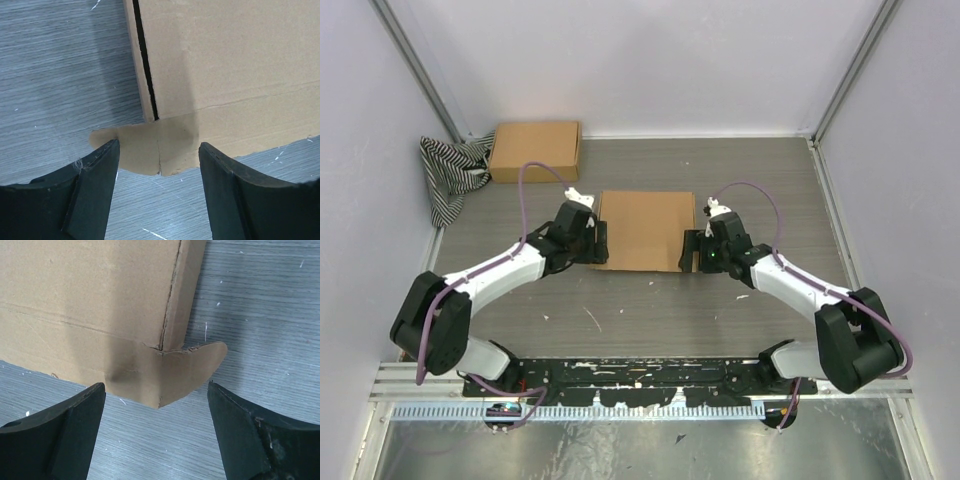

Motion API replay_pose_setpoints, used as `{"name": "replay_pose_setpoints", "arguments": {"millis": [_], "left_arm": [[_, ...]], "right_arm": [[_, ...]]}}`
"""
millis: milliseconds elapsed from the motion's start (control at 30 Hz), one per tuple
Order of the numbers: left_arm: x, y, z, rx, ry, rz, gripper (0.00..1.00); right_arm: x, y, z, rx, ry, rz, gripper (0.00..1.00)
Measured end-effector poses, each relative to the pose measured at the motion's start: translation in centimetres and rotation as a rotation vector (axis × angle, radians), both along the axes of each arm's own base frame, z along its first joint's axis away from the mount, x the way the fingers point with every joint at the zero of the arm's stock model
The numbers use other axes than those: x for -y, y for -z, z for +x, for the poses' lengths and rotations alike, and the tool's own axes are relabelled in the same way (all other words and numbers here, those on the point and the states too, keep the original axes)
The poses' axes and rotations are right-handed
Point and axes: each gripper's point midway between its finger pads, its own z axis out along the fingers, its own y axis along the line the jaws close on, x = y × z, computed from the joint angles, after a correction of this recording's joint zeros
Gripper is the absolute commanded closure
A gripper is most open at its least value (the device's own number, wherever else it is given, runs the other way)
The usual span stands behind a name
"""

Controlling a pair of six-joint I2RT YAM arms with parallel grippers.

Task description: Fold the paper box

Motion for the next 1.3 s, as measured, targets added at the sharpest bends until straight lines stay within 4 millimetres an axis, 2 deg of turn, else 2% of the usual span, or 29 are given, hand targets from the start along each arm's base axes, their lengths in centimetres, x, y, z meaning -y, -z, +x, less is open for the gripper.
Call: {"name": "replay_pose_setpoints", "arguments": {"millis": [267, 733, 967, 1100, 1300], "left_arm": [[0.4, 1.3, -0.6, -0.029, 0.023, 0.023, 0.33], [1.6, 1.2, -1.5, -0.060, 0.070, -0.030, 0.45], [1.4, 1.5, -2.5, -0.112, 0.069, -0.031, 0.53], [1.2, 0.9, -3.1, -0.147, 0.065, -0.026, 0.53], [1.0, -1.4, -3.4, -0.154, 0.055, -0.031, 0.54]], "right_arm": [[-0.9, -0.3, 0.1, 0.019, -0.053, 0.009, 0.15], [-2.7, -1.1, -0.7, 0.005, -0.139, 0.071, 0.29], [-2.3, -1.1, -1.3, -0.028, -0.132, 0.056, 0.34], [-2.2, -2.2, -1.3, -0.046, -0.122, 0.047, 0.40], [-2.3, -3.8, -1.1, -0.059, -0.114, 0.044, 0.45]]}}
